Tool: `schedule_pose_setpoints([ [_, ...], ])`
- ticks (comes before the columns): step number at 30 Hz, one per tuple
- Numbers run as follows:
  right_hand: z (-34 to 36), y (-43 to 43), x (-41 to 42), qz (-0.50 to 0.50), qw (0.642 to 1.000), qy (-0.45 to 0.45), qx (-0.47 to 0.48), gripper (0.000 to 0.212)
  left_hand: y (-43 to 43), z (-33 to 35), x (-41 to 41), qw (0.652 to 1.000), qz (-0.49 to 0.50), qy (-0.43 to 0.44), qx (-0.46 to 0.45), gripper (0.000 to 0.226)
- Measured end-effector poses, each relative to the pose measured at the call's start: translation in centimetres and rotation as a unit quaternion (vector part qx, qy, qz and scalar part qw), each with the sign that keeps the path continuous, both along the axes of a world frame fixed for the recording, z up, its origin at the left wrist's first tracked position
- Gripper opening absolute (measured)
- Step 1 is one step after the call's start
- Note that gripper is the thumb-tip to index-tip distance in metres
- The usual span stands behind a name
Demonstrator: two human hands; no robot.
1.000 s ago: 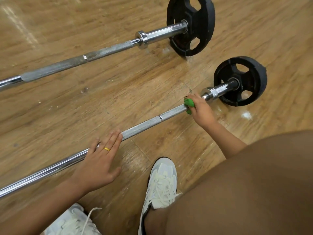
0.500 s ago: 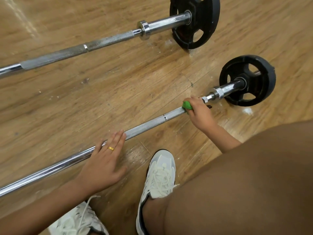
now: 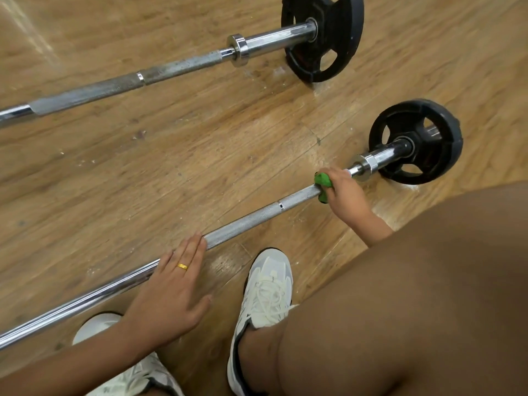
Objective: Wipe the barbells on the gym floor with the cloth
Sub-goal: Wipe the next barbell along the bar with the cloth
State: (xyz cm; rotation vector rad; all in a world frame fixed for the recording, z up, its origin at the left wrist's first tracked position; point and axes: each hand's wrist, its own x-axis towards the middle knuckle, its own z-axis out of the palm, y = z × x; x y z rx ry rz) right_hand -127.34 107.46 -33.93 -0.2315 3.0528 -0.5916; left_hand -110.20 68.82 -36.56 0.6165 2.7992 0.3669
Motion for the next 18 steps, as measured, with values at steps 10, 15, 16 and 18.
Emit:
schedule_pose_setpoints([
  [10,0.2,-0.1,1.3,-0.006,1.0,-0.016,0.004,0.02,-0.1,-0.6,0.2,0.996,-0.072,0.053,-0.007,0.092],
  [15,-0.7,-2.9,2.6,-0.004,1.0,-0.003,-0.007,0.016,-0.1,-0.4,0.4,0.996,-0.077,0.049,-0.007,0.094],
  [16,-0.7,-3.3,2.9,0.025,1.0,-0.007,-0.017,0.016,0.0,-0.4,0.4,0.996,-0.079,0.051,-0.011,0.095],
  [18,-0.4,-3.3,2.7,0.055,0.998,-0.017,-0.022,0.015,-0.1,-0.3,0.4,0.995,-0.083,0.053,-0.019,0.095],
])
